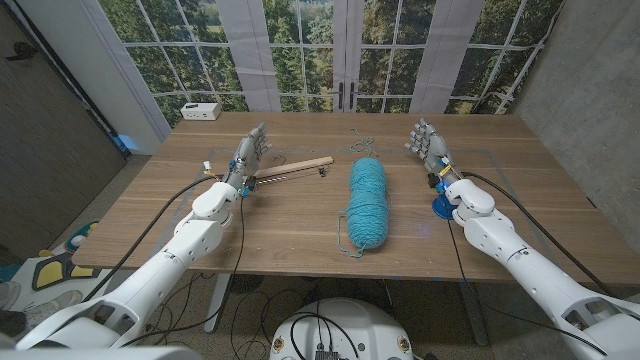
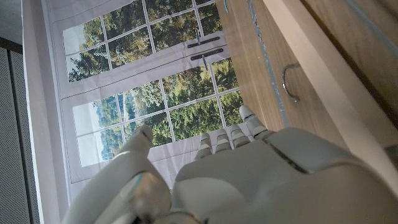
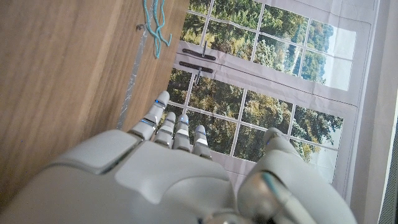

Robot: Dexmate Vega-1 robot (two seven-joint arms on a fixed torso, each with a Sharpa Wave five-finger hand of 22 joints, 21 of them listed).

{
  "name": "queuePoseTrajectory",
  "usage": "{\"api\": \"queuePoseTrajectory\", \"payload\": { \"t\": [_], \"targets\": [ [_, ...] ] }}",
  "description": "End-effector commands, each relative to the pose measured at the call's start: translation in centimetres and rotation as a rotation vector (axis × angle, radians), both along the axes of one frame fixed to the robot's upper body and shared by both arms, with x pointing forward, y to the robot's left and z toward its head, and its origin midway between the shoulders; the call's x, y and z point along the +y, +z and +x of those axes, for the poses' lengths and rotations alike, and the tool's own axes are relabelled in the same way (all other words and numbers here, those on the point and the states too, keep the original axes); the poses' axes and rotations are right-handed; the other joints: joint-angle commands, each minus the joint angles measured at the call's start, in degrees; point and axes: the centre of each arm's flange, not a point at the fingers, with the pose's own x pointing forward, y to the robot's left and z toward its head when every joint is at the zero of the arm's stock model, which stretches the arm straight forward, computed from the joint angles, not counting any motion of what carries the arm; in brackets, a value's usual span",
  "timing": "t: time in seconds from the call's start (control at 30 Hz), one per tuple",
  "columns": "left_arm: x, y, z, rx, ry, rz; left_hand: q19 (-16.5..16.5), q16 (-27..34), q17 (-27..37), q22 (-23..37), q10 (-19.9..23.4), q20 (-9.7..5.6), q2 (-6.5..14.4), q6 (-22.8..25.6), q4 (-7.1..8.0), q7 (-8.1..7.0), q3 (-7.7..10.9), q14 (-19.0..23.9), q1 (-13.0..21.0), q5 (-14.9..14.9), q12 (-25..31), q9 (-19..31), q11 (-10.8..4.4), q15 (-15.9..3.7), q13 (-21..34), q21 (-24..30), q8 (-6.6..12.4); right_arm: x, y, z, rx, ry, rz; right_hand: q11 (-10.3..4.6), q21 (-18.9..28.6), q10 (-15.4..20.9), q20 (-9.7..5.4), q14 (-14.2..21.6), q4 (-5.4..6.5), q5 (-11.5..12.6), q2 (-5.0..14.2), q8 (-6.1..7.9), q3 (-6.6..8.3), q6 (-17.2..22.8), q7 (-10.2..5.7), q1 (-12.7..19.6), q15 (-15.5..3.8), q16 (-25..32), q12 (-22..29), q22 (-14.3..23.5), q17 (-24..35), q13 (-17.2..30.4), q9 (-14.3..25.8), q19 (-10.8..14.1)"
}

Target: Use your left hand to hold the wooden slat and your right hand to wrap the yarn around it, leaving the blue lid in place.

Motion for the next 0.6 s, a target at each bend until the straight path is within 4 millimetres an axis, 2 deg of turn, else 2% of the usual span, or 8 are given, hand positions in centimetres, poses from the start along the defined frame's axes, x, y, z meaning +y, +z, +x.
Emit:
{"api": "queuePoseTrajectory", "payload": {
  "t": [0.03, 0.17, 0.2, 0.23, 0.3, 0.37, 0.47, 0.6],
  "targets": [
    [1.1, -0.1, -0.9, 0.001, 0.094, 0.071, -0.26, 0.29, 0.24, 0.23, 0.13, 0.17, 0.04, 0.33, -0.10, 0.05, 0.27, -0.19, 0.46, 0.44, 0.48, 0.27, 0.45, 0.11, 0.25, 0.12, 0.49, 0.5, -0.3, 0.2, 0.013, 0.005, -0.002, 0.10, 0.22, 0.43, 0.18, 0.00, -0.01, 0.27, -0.01, 0.39, 0.40, 0.55, -0.08, 0.57, 0.28, 0.28, 0.21, 0.30, 0.14, 0.08, 0.27, 0.52],
    [1.4, 0.0, -1.1, 0.000, 0.124, 0.093, -0.27, 0.31, 0.20, 0.25, 0.93, 0.61, 0.08, 1.24, -0.40, -0.17, 0.16, 0.06, 0.57, 0.42, 0.72, 0.29, 0.95, 0.63, 0.27, -0.21, 0.70, 0.4, -0.4, 0.1, 0.015, 0.002, 0.002, 0.01, 0.10, 0.43, 0.25, 0.01, -0.05, 0.28, 0.06, 0.41, 0.39, 0.56, -0.11, 0.58, 0.36, 0.31, 0.19, 0.30, 0.02, 0.08, 0.27, 0.54],
    [1.5, 0.1, -1.2, 0.010, 0.140, 0.104, -0.35, 0.31, 0.18, 0.26, 1.36, 1.12, 0.01, 1.42, -0.59, -0.19, 0.08, 0.16, 0.65, 0.40, 0.86, 0.30, 1.08, 0.94, 0.28, -0.38, 0.70, 0.4, -0.4, 0.1, 0.017, 0.001, 0.004, -0.08, 0.06, 0.43, 0.29, 0.02, -0.06, 0.28, 0.08, 0.41, 0.39, 0.56, -0.13, 0.59, 0.38, 0.31, 0.19, 0.30, -0.02, 0.08, 0.27, 0.54],
    [1.6, 0.1, -1.2, 0.005, 0.150, 0.113, -0.49, 0.28, 0.16, 0.28, 1.57, 2.34, -0.05, 1.55, -0.89, -0.47, -0.02, 0.20, 0.80, 0.36, 0.89, 0.32, 1.19, 1.70, 0.30, -0.65, 0.64, 0.4, -0.5, 0.2, 0.015, 0.001, 0.000, -0.06, 0.04, 0.43, 0.32, 0.02, -0.07, 0.28, 0.09, 0.42, 0.39, 0.57, -0.13, 0.59, 0.38, 0.32, 0.19, 0.30, -0.03, 0.08, 0.27, 0.52],
    [1.8, 0.3, -1.4, 0.004, 0.170, 0.133, -0.45, 0.29, 0.17, 0.32, 2.32, 3.74, -0.15, 1.73, -1.26, -0.71, -0.18, 0.34, 0.94, 0.30, 1.10, 0.35, 1.43, 2.53, 0.35, -0.96, 0.57, 0.4, -0.5, 0.2, 0.018, 0.000, 0.004, -0.05, -0.01, 0.43, 0.38, 0.02, -0.08, 0.27, 0.11, 0.43, 0.39, 0.59, -0.17, 0.59, 0.35, 0.32, 0.18, 0.31, -0.07, 0.08, 0.27, 0.49],
    [1.9, 0.4, -1.6, 0.003, 0.195, 0.153, -0.47, 0.41, 0.23, 0.38, 2.70, 5.75, -0.19, 2.00, -1.63, -0.48, -0.37, 0.77, 1.04, 0.25, 1.15, 0.39, 1.59, 3.95, 0.41, -1.35, 0.55, 0.4, -0.6, 0.2, 0.021, 0.002, 0.002, -0.12, -0.04, 0.43, 0.42, 0.00, -0.09, 0.27, 0.11, 0.44, 0.37, 0.61, -0.19, 0.58, 0.41, 0.32, 0.17, 0.31, -0.11, 0.08, 0.27, 0.49],
    [2.1, 0.5, -1.9, 0.004, 0.225, 0.175, -0.15, 0.59, 0.29, 0.44, 3.40, 7.01, -0.31, 2.54, -2.00, -0.53, -0.57, 1.36, 1.16, 0.22, 1.35, 0.43, 1.58, 5.48, 0.46, -1.57, 0.64, 0.4, -0.8, 0.2, 0.023, 0.002, 0.003, -0.07, -0.10, 0.45, 0.50, 0.03, -0.09, 0.26, 0.14, 0.51, 0.35, 0.78, -0.30, 0.55, 0.45, 0.35, 0.17, 0.31, -0.17, 0.08, 0.27, 0.53],
    [2.5, 0.8, -2.3, 0.001, 0.272, 0.219, 0.27, 0.93, 0.34, 0.49, 4.39, 8.01, -0.28, 3.53, -2.56, -0.29, -0.62, 2.56, 1.58, 0.20, 1.63, 0.46, 1.75, 5.98, 0.52, -1.81, 0.85, 0.5, -0.9, 0.2, 0.025, 0.003, 0.007, -0.11, -0.21, 0.46, 0.61, 0.10, -0.08, 0.25, 0.15, 0.55, 0.30, 0.88, -0.39, 0.47, 0.65, 0.41, 0.16, 0.31, -0.26, 0.08, 0.27, 0.52]
  ]
}}
